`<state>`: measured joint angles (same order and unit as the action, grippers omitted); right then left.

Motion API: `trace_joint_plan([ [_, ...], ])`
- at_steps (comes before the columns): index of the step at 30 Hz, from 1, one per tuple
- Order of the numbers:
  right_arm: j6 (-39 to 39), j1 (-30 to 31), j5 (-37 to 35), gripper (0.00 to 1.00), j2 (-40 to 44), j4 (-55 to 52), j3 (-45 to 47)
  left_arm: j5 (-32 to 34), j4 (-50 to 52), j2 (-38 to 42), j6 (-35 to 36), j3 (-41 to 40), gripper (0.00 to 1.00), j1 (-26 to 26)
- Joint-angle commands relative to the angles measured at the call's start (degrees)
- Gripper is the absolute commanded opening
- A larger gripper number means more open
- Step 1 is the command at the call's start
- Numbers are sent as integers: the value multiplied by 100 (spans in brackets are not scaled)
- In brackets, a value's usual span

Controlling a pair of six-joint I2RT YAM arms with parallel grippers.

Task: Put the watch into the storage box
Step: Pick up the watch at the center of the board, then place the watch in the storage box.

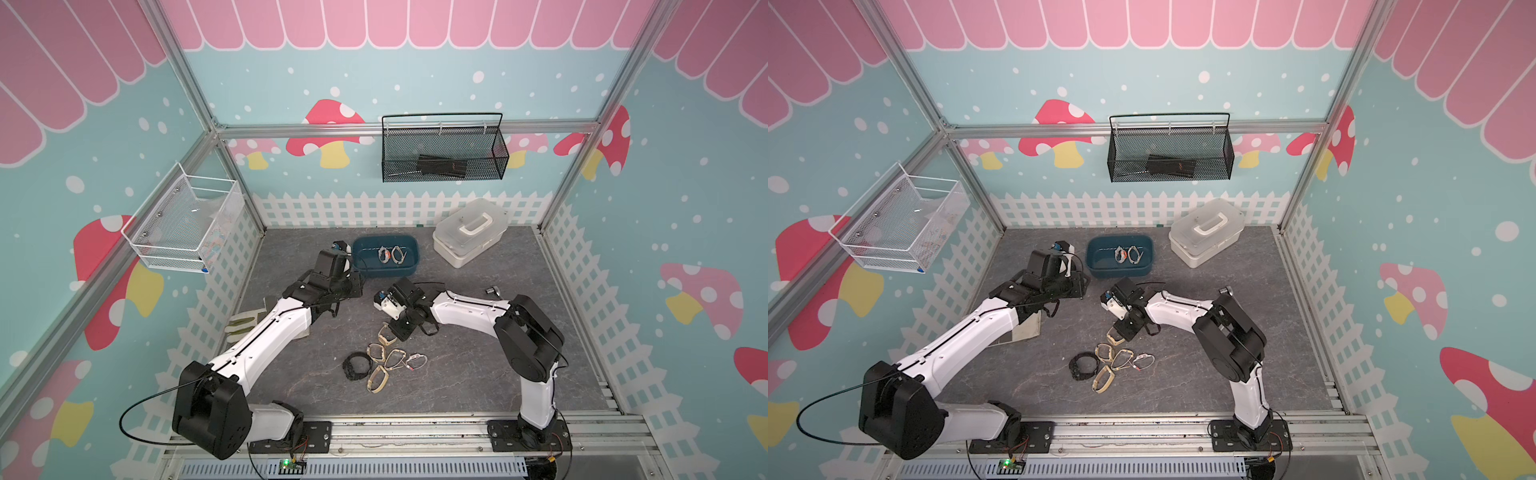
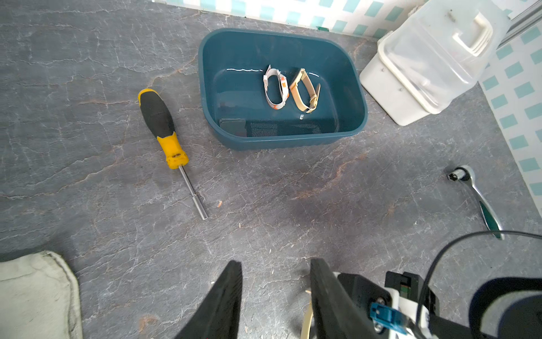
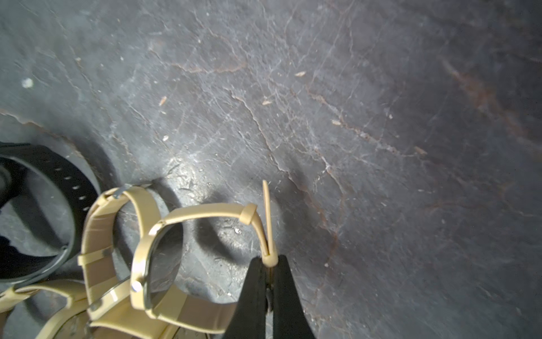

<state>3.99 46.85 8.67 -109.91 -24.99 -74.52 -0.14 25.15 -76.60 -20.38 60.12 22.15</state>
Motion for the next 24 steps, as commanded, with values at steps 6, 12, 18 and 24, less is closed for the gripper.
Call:
trace_joint_plan([
  [6,95,-461,213,0,628,373,26,206,-349,427,80,-300,42,-31],
  [12,167,-1011,446,0,425,346,-689,204,-559,637,100,-462,43,-28],
  [18,473,-1502,678,0,-389,401,-1863,-97,-794,633,245,-552,43,47],
  [24,699,-1747,726,0,-1513,337,-3330,-152,-834,644,280,-566,43,60],
])
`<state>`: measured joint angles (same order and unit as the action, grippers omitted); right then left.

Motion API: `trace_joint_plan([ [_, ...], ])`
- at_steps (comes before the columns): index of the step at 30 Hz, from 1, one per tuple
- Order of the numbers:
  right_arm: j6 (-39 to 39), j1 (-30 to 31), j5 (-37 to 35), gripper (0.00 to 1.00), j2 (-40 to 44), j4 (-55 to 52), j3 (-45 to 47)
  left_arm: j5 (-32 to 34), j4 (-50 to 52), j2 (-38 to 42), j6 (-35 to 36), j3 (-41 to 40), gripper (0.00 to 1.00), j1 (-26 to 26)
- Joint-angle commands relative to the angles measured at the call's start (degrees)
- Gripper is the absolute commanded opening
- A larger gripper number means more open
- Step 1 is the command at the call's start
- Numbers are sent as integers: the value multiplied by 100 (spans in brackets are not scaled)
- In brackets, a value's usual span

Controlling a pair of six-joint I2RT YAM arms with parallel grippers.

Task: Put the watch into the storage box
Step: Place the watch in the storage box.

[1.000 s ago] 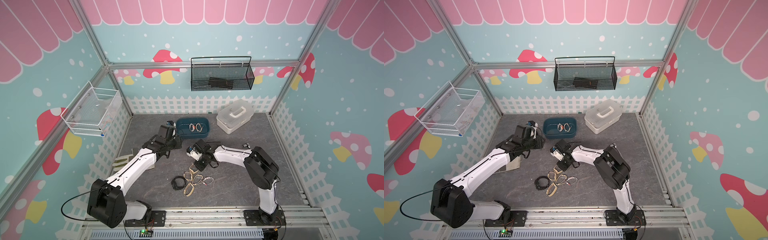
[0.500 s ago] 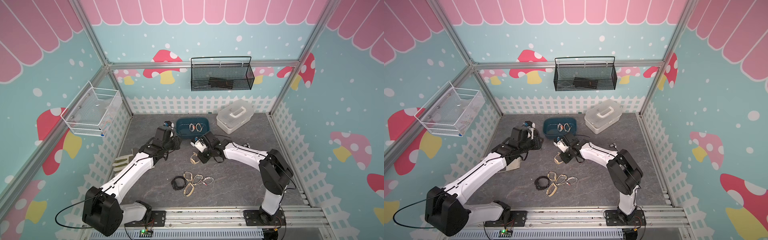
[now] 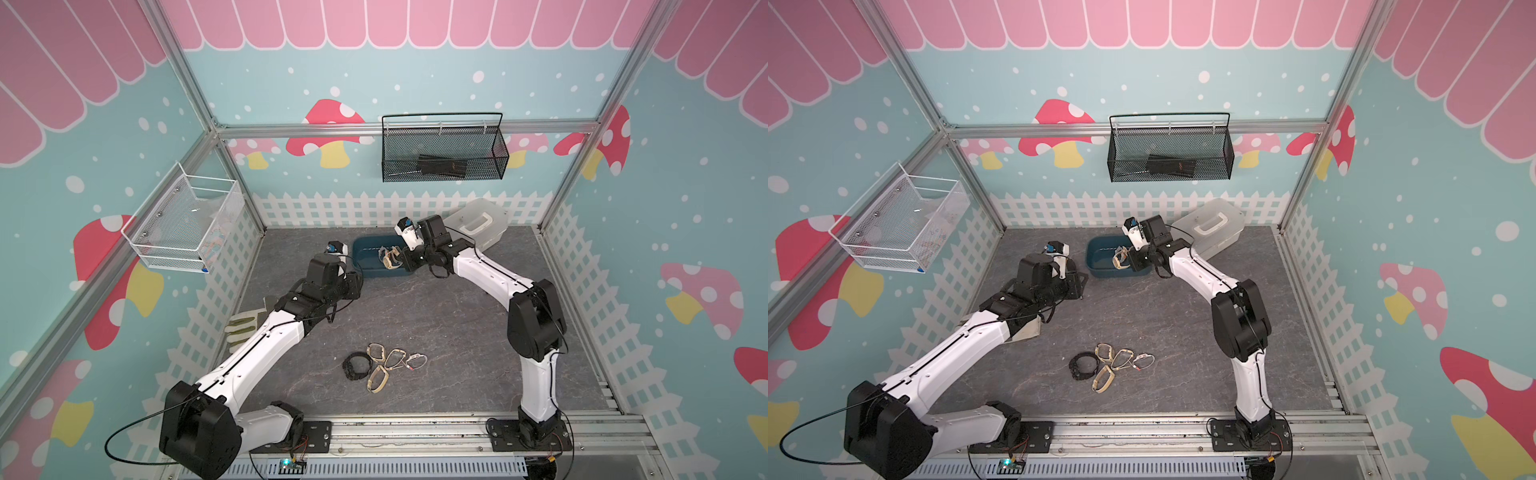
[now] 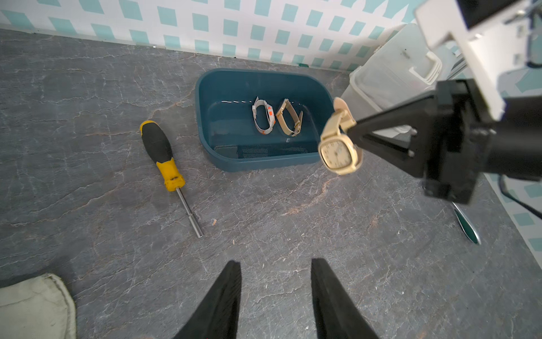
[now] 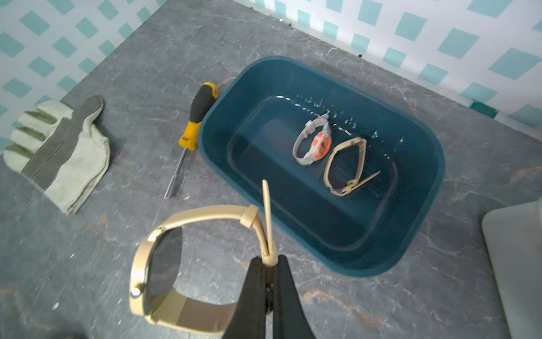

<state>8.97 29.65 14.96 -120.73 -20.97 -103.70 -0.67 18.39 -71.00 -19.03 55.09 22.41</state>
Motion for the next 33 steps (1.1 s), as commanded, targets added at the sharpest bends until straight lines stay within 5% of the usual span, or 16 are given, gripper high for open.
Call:
trace_joint_plan([
  [1,210,-37,51,0,-638,-143,-728,-79,-156,106,153,-73,43,42],
  [14,258,-80,-70,0,-2644,-1115,-3607,-47,-185,121,180,-82,43,61],
  [28,195,146,-48,0,-3302,-1102,-4228,-82,-199,139,180,-95,43,61],
  [33,150,153,-52,9,-3341,-1150,-4221,-59,-201,170,189,-104,43,70],
])
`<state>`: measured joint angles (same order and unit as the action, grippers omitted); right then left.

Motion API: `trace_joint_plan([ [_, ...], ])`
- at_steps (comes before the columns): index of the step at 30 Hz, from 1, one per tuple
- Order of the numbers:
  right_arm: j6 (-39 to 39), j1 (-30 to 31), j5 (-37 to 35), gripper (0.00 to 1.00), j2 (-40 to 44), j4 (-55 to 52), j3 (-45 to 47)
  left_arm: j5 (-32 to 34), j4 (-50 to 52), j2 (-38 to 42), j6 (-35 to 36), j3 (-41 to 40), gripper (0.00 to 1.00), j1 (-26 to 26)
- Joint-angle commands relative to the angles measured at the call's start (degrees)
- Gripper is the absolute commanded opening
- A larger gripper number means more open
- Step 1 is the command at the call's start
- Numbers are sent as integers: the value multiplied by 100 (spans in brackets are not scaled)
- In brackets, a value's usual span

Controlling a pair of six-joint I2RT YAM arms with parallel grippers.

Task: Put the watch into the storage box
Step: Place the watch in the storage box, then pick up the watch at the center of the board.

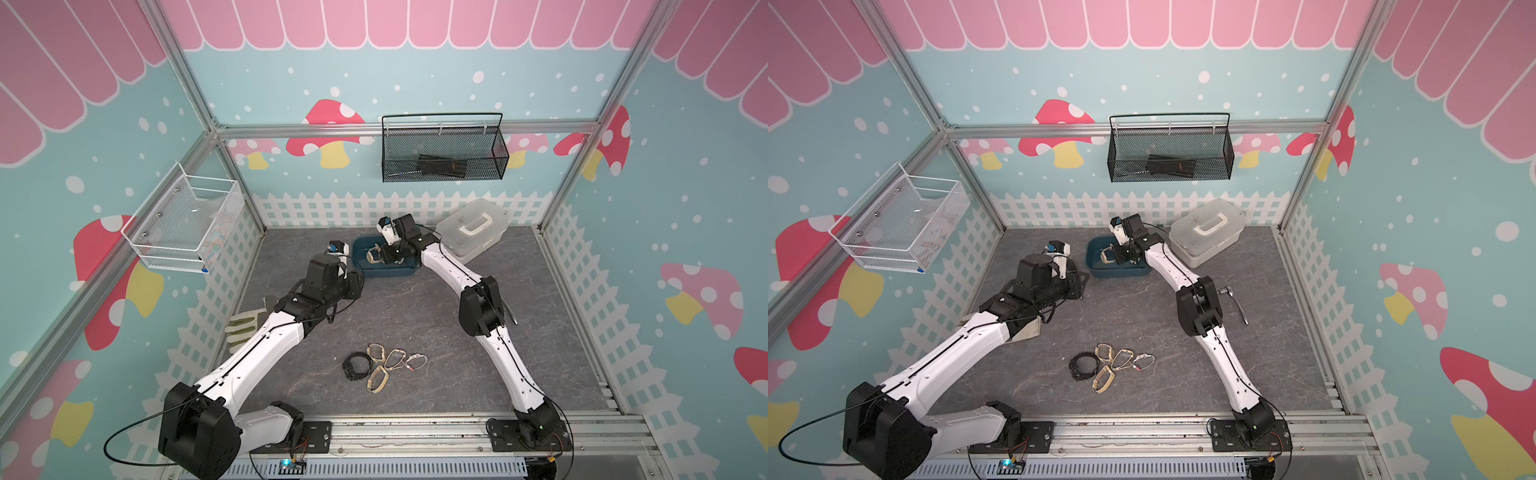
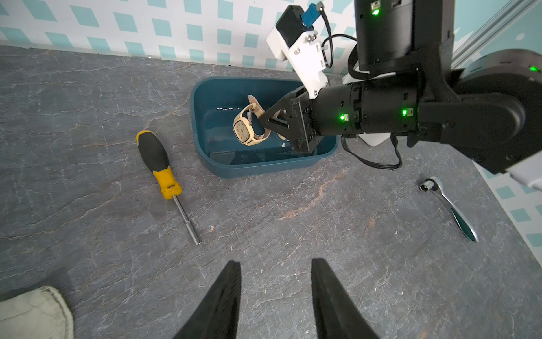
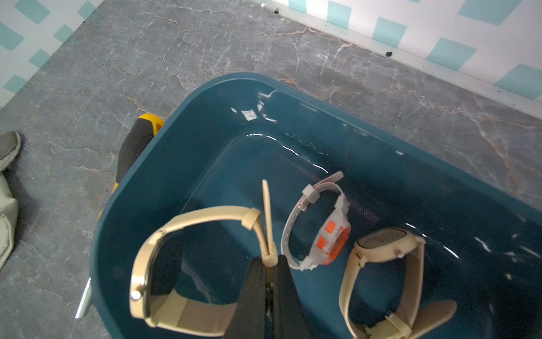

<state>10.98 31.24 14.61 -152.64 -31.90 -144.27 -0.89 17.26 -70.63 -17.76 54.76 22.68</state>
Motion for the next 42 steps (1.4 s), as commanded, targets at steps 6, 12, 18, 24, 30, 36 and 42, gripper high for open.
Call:
trace_joint_plan([
  [6,-112,-9,-33,14,-99,-114,-164,0,-81,146,80,-80,43,48],
  [12,-269,-9,-58,17,-15,-239,-51,107,-82,105,80,-106,43,50],
  [18,-408,-12,-84,20,449,-115,531,209,-40,59,106,-98,44,232],
  [24,-563,-5,-4,27,1222,83,1201,291,197,-88,55,0,44,382],
  [30,-774,-5,-4,39,2886,993,2899,348,1036,-72,-137,259,48,444],
  [36,-1265,-30,26,50,4470,808,4090,-86,1665,52,-315,78,51,572],
  [42,-1109,-75,106,56,6000,1431,6326,-28,1826,-514,-124,-6,51,883],
])
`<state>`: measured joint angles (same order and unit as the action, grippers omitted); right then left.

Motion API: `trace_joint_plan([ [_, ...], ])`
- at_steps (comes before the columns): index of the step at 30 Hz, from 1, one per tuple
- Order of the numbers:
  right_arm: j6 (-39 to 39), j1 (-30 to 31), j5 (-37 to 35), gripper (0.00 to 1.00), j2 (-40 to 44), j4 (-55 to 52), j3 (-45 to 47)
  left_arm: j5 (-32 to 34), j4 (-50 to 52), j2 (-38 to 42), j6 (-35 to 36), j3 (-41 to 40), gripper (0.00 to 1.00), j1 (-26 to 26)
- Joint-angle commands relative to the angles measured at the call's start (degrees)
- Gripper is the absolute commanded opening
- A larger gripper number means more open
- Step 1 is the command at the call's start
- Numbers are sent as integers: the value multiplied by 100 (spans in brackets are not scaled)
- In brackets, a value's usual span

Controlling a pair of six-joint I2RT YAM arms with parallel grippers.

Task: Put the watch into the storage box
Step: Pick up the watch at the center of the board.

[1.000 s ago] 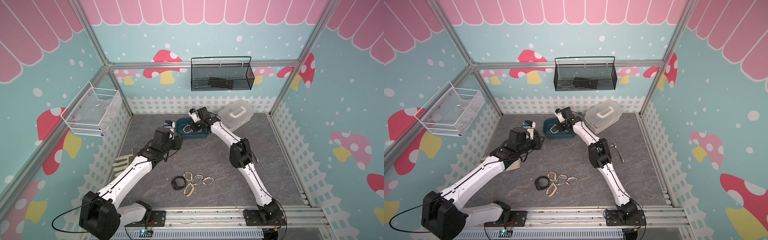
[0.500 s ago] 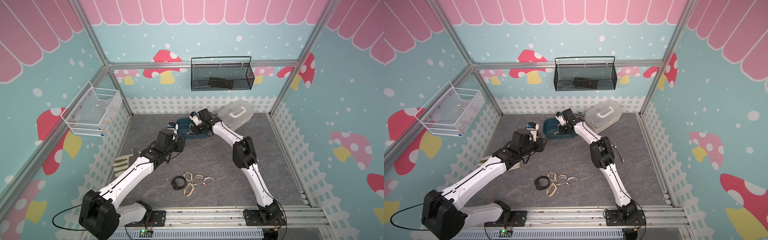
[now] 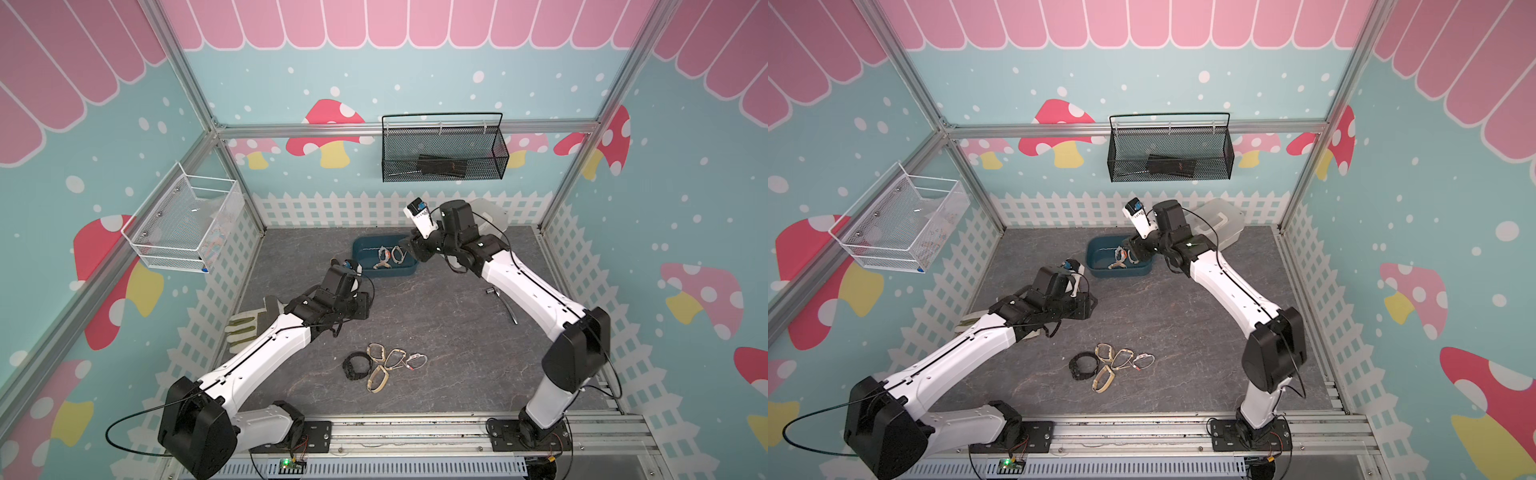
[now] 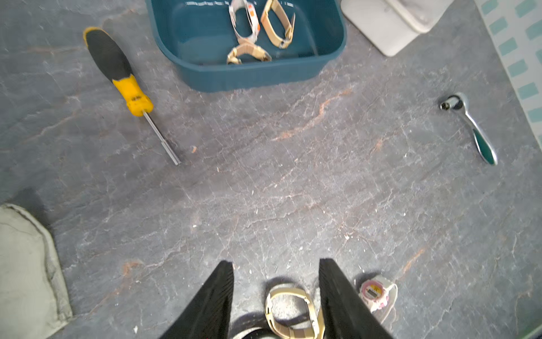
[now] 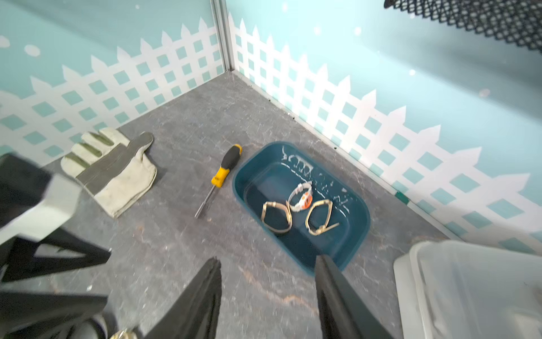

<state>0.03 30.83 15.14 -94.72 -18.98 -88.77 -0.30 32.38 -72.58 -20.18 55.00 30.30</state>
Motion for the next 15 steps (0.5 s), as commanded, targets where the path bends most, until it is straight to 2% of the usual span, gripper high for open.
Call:
trace_joint_plan([
  [1,4,-45,82,56,366,175,1045,-94,436,-450,172,64,51,151],
  [8,67,-129,78,58,1245,184,2662,176,1451,-1342,1025,953,54,439],
  [12,179,-204,43,59,1638,261,3153,283,1895,-1758,1353,1195,52,563],
  [15,207,-234,24,61,1760,310,3274,125,2056,-1873,1506,1244,51,601],
])
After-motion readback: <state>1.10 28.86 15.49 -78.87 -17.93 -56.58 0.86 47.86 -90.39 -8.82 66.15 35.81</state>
